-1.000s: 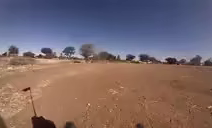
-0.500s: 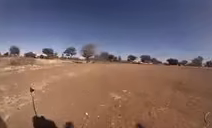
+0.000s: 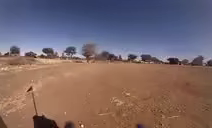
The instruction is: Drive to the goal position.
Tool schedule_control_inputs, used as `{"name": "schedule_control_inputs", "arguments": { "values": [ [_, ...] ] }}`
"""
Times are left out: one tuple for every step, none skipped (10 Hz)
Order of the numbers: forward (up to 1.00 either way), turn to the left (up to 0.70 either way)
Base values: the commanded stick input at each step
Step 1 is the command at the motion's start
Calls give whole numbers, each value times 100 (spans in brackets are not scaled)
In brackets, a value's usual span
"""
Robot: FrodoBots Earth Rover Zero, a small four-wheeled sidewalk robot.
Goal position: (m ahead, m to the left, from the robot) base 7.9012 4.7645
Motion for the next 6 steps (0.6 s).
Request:
{"name": "schedule_control_inputs", "arguments": {
  "values": [
    [50,0],
    [50,0],
    [50,0],
    [50,0],
    [50,0],
    [50,0]
  ]
}}
